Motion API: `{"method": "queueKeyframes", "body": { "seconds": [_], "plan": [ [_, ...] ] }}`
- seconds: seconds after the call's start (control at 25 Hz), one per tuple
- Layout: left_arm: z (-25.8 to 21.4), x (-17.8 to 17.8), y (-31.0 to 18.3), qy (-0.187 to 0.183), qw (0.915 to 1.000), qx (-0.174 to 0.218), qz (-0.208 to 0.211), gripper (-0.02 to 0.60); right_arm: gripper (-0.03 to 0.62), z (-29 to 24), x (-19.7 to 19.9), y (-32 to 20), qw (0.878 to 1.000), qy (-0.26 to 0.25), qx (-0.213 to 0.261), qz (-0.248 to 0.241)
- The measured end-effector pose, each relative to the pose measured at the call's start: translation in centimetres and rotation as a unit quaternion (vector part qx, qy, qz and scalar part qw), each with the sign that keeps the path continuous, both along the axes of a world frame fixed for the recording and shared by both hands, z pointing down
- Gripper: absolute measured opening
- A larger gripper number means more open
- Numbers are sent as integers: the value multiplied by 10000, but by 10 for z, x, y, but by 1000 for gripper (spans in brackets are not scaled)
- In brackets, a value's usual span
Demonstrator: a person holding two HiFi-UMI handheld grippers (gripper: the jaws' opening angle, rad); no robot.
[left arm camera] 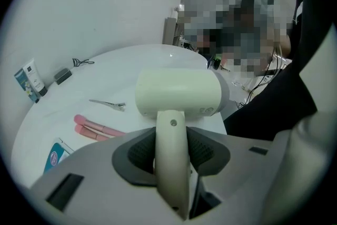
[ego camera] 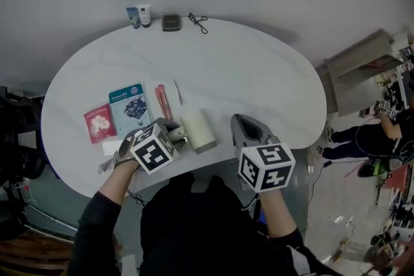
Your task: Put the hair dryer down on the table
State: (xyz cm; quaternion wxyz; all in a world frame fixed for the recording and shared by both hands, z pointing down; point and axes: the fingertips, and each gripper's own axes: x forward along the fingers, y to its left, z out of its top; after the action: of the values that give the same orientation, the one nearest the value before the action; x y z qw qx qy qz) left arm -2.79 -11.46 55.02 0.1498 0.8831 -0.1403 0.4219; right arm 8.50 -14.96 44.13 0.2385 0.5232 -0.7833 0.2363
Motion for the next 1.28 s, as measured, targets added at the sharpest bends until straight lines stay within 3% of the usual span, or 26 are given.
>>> {"method": "queueKeyframes", "body": {
  "seconds": [0.52,1.28],
  "plan": [
    [6,8,-10,-73,9999,-61,31,164,2,23,-35,3,9942,146,-528,-925],
    [11,11,-15,-460,9977,457,171,164,2,33,-42,3,9891,189,-733,-1263]
  ]
}}
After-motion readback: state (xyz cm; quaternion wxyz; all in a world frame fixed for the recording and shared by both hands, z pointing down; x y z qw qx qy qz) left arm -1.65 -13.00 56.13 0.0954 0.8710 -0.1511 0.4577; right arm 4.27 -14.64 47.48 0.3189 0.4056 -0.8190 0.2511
